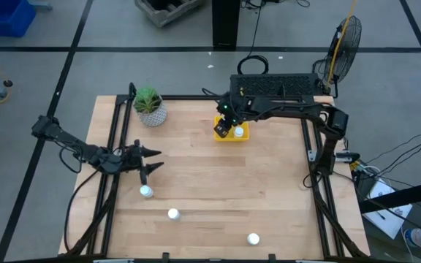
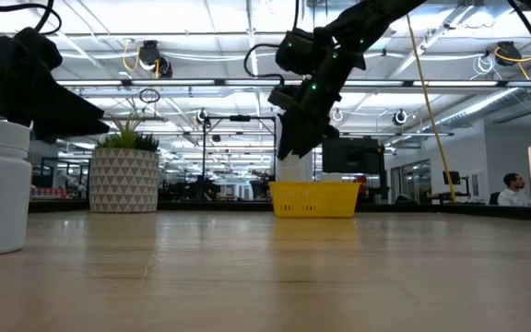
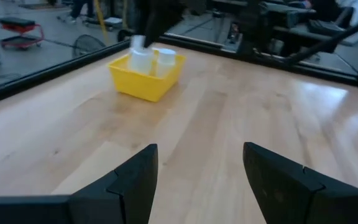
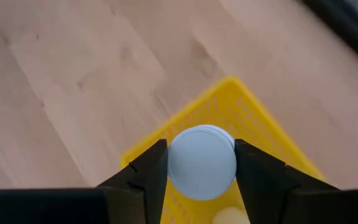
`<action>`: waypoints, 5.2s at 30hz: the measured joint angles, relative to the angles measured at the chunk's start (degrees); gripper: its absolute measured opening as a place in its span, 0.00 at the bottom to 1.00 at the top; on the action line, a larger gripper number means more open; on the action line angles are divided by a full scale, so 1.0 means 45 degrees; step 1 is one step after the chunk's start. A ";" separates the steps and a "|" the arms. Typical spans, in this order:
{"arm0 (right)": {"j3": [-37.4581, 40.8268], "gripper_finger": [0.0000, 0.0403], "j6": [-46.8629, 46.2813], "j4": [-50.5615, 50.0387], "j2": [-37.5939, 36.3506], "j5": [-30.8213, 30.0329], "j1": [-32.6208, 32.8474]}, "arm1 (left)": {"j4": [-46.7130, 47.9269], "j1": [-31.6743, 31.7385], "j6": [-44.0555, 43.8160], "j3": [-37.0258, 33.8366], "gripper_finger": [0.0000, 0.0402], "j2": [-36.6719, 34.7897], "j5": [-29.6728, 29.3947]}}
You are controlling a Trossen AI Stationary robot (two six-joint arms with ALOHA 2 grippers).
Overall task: Pick and place pill bottles into a basket
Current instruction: Put the white pill bottle into the yellow bin
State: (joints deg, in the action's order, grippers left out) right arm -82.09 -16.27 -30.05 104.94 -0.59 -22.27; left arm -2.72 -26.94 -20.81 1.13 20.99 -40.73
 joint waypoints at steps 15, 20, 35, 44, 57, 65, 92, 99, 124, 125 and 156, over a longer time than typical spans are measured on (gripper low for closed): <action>0.0006 0.38 0.0069 0.0240 0.1000 0.0193 -0.0032 | 0.0101 0.0015 -0.0985 0.0000 0.60 0.0000 -0.1958; 0.0006 0.39 0.0062 0.0344 0.1003 0.0214 -0.0200 | 0.0101 0.0015 -0.1037 0.0000 0.60 0.0000 -0.1953; 0.0807 0.47 -0.0137 0.1037 0.0963 0.0579 -0.0635 | 0.0038 0.0015 -0.0783 -0.0005 0.60 0.0000 -0.1681; 0.0851 0.54 -0.0071 0.1183 0.0914 0.0449 -0.0615 | 0.0004 0.0015 -0.0779 -0.0005 0.60 0.0000 -0.1681; 0.0851 0.55 0.0407 0.1702 -0.0758 -0.0293 -0.0200 | -0.0032 0.0015 -0.0868 -0.0010 0.60 0.0000 -0.0710; 0.0827 0.54 0.0441 0.2812 -0.1673 -0.0191 0.1563 | -0.0095 0.0015 -0.0772 -0.0010 0.60 0.0000 -0.0042; 0.0827 0.51 -0.4067 -0.0215 -0.1659 0.1159 0.6559 | -0.0895 0.0015 0.1061 -0.0010 0.60 -0.0005 0.3698; 0.0827 0.51 -0.6019 -0.0974 -0.1674 0.1477 0.7863 | -0.0890 0.0015 0.1276 -0.0010 0.60 -0.0005 0.3851; 0.0827 0.51 -1.2759 -0.2530 -0.2824 0.1431 1.2293 | -0.1938 0.0015 0.2841 -0.0010 0.60 0.0000 0.7155; 0.0827 0.51 -1.2936 -0.2530 -0.2824 0.1429 1.2425 | -0.1943 0.0015 0.2840 -0.0010 0.60 0.0000 0.7531; 0.0827 0.53 -1.4883 -0.1819 -0.1886 0.1581 1.3810 | -0.3075 0.0015 0.3461 -0.0010 0.60 0.0000 0.9617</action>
State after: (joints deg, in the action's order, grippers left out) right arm -78.37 -83.24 -38.23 96.45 6.52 39.88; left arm -16.56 -26.87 -5.23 1.08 20.99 2.55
